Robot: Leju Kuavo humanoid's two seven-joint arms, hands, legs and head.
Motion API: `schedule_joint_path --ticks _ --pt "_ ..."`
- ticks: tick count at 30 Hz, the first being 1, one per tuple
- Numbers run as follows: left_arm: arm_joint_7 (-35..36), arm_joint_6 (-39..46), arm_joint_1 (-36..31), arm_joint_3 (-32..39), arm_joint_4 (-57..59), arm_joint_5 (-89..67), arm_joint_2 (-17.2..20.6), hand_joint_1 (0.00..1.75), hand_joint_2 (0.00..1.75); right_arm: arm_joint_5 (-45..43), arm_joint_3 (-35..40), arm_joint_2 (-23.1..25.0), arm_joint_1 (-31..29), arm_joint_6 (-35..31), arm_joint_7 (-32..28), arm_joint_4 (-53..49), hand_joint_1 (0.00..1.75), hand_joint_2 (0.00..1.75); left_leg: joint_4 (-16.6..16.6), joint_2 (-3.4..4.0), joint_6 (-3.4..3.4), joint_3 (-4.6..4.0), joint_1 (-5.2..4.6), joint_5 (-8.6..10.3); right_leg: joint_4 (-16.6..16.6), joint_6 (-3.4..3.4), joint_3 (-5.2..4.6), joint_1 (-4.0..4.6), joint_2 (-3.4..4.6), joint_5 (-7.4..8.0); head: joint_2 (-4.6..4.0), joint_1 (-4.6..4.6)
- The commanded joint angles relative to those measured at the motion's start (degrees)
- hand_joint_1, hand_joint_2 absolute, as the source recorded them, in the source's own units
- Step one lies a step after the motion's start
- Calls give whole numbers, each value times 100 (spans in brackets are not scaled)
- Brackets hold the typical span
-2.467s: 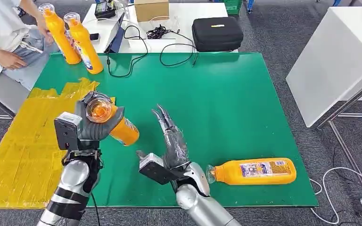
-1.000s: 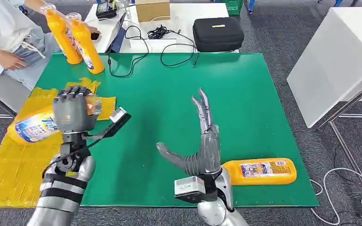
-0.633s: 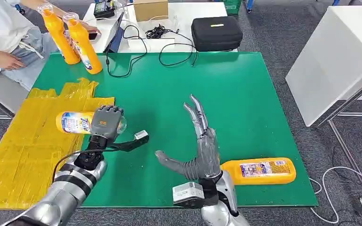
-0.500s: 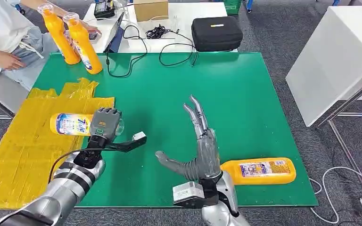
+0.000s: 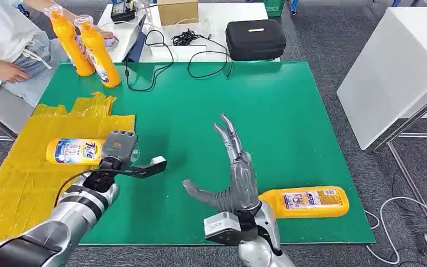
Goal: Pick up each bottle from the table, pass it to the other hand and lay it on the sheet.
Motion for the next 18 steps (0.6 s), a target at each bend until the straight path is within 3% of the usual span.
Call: schedule_joint_path --ticks 1,4,5,10,15,18 --pt "390 -402 -577 -364 702 9 -49 175 175 -24 -89 -116 -82 64 39 381 0 175 3 -10 -1 25 9 -10 -4 -4 32 11 -17 -10 0 0" --pt "390 -402 -577 -364 702 9 -49 175 175 -24 -89 -116 -82 64 39 381 0 175 1 -5 -1 15 6 -6 -6 -3 20 8 -9 -5 0 2" --pt "391 -515 -576 -297 724 35 -91 0 175 -22 -115 -108 -78 93 54 392 0 175 2 -5 -1 29 7 -12 -5 -4 34 10 -12 -11 0 0" --pt "54 -306 -428 324 582 593 -210 0 175 9 -192 -51 -24 126 95 448 0 175 -2 -5 0 32 5 -12 -7 -3 37 8 -12 -11 0 0" --pt "250 419 -350 609 365 610 -107 0 175 0 -200 -24 -22 95 107 539 0 175 -2 2 -1 8 2 -3 -6 -2 11 3 -1 -1 0 0" --pt "-195 819 -210 958 241 1021 -155 0 175 -39 -194 -22 -28 93 115 584 0 175 -3 7 -1 29 5 -11 -7 -5 30 7 1 -7 0 0"
